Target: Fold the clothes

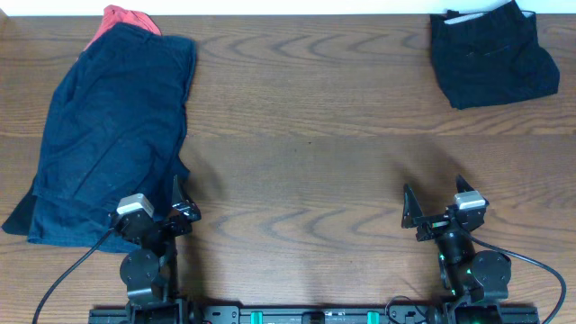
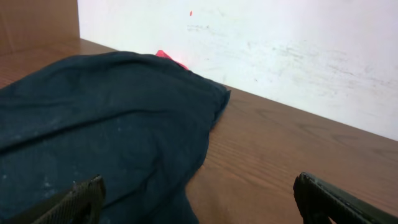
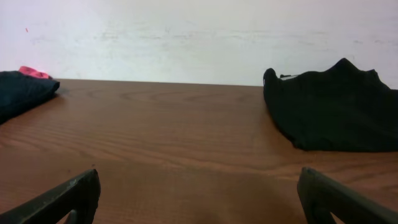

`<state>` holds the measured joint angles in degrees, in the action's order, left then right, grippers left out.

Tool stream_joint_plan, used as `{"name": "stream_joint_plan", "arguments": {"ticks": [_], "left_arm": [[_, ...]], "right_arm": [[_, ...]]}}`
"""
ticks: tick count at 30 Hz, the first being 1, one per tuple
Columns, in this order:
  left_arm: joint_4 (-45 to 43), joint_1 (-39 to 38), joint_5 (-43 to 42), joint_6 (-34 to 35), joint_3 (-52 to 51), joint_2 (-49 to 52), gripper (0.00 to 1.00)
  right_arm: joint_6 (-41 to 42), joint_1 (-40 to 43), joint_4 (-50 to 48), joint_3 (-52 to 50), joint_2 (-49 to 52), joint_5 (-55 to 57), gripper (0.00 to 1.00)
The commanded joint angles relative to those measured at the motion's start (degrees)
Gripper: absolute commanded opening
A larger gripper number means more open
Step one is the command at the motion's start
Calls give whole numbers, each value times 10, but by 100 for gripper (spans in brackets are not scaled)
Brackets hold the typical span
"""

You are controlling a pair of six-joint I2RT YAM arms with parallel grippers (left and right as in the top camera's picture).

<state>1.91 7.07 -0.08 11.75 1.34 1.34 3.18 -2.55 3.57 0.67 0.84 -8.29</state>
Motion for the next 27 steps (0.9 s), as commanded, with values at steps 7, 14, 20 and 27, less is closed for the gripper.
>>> {"name": "stream_joint_plan", "arguments": {"ticks": [7, 14, 20, 27], "left_arm": [[22, 3, 5, -8, -11, 1, 98], [22, 3, 5, -8, -11, 1, 98], [22, 3, 5, -8, -11, 1, 98], [21, 2, 5, 24, -11, 1, 98]], "right_arm": [[-7, -5, -2, -3, -5, 4, 99], [-7, -5, -2, -3, -5, 26, 99], [-7, -5, -19, -3, -5, 50, 99], [-7, -5, -21, -3, -5, 51, 99]]}}
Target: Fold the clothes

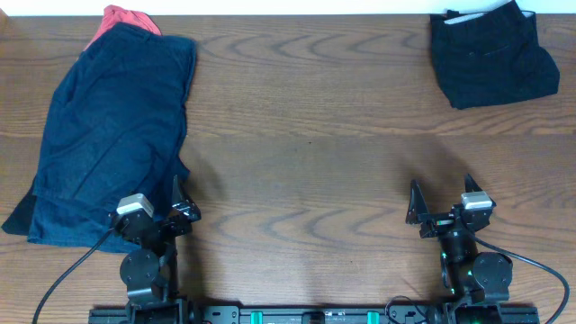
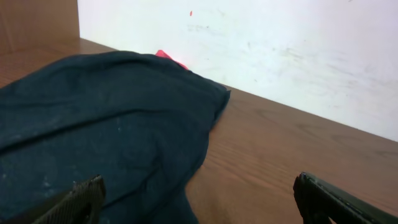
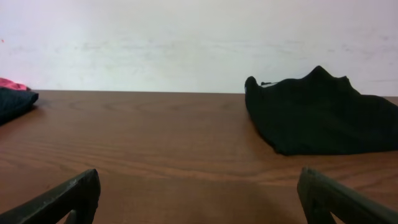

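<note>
A dark navy garment [image 1: 112, 126] lies spread out at the table's left side, also filling the left of the left wrist view [image 2: 99, 130]. A red cloth [image 1: 121, 16] peeks from under its far end. A black folded garment [image 1: 490, 54] sits at the far right corner, seen as well in the right wrist view [image 3: 320, 112]. My left gripper [image 1: 153, 207] rests open at the near edge, its left finger over the navy garment's hem. My right gripper [image 1: 441, 198] is open near the front right, above bare wood.
A white wall [image 3: 186, 43] runs along the table's far edge. The brown wooden table [image 1: 306, 135] stretches between the two garments. Both arm bases and cables sit at the near edge [image 1: 306, 315].
The right gripper has turned slightly to the left and drawn back a little; the black garment sits further left in its view. The left arm and the clothes have not moved.
</note>
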`<state>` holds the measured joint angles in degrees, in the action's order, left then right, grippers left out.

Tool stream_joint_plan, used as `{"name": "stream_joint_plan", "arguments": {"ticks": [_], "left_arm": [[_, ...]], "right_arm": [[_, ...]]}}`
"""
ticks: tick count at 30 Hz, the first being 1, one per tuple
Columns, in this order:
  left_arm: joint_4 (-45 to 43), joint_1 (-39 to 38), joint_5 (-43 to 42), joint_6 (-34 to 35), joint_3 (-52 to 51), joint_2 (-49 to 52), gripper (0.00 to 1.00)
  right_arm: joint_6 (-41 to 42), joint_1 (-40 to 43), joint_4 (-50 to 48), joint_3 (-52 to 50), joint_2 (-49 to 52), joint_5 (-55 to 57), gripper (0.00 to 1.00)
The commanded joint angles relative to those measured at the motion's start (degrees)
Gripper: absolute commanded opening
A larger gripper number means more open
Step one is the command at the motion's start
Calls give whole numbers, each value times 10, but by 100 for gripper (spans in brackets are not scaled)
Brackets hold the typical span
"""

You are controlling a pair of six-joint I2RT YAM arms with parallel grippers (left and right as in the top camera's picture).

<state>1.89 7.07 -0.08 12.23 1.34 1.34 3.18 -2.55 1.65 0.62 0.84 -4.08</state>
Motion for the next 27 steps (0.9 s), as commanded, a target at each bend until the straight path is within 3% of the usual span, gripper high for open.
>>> {"name": "stream_joint_plan", "arguments": {"ticks": [1, 5, 8, 15, 27], "left_arm": [[19, 2, 4, 23, -11, 1, 98], [17, 2, 4, 28, -4, 1, 98], [19, 2, -19, -15, 10, 2, 98], [55, 2, -25, -26, 72, 62, 98], [177, 2, -25, -37, 316, 347, 98]], "right_arm": [[-7, -5, -2, -3, -5, 9, 99], [-7, -5, -2, -3, -4, 9, 99], [-7, -5, -2, -2, 5, 9, 99], [-18, -5, -12, 38, 82, 8, 99], [-50, -5, -5, 285, 402, -92, 99]]}}
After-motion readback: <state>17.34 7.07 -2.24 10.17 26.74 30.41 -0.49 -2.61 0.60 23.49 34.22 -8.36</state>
